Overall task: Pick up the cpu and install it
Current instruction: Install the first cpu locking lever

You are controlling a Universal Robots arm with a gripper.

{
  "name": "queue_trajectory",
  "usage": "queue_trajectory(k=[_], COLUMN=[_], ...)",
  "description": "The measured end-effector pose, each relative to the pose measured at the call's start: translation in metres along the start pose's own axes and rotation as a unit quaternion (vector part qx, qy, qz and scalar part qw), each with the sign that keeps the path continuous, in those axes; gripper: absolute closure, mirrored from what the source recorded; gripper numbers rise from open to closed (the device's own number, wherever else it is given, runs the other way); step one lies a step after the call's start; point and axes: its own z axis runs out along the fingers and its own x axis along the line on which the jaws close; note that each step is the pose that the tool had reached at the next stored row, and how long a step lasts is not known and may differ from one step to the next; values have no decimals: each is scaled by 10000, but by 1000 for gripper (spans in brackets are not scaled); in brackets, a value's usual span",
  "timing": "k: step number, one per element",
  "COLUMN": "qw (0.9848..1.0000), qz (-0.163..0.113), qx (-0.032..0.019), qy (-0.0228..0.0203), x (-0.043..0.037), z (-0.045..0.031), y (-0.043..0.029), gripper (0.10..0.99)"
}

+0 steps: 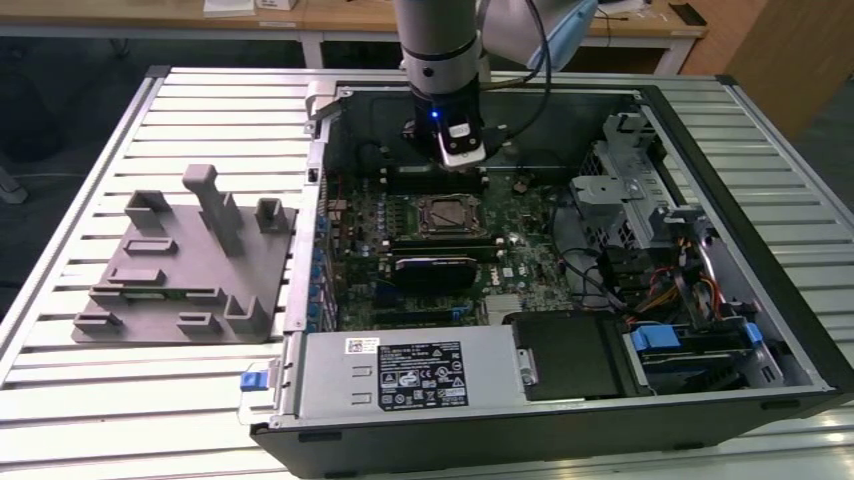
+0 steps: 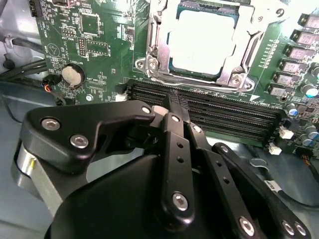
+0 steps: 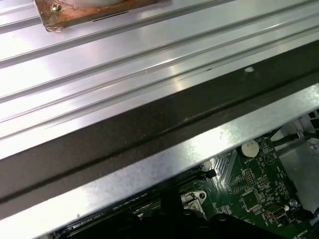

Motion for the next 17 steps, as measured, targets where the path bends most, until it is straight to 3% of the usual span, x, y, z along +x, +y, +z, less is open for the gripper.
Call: queue_trajectory(k=[14, 15, 17], qw=[9998, 9997, 9996], qz=[-32, -42, -47], qx=[184, 241, 274], qy=[-46, -58, -61], x=[-39, -50, -57], z=[-5, -8, -8], y=[-91, -116, -133], gripper=[980, 980, 980])
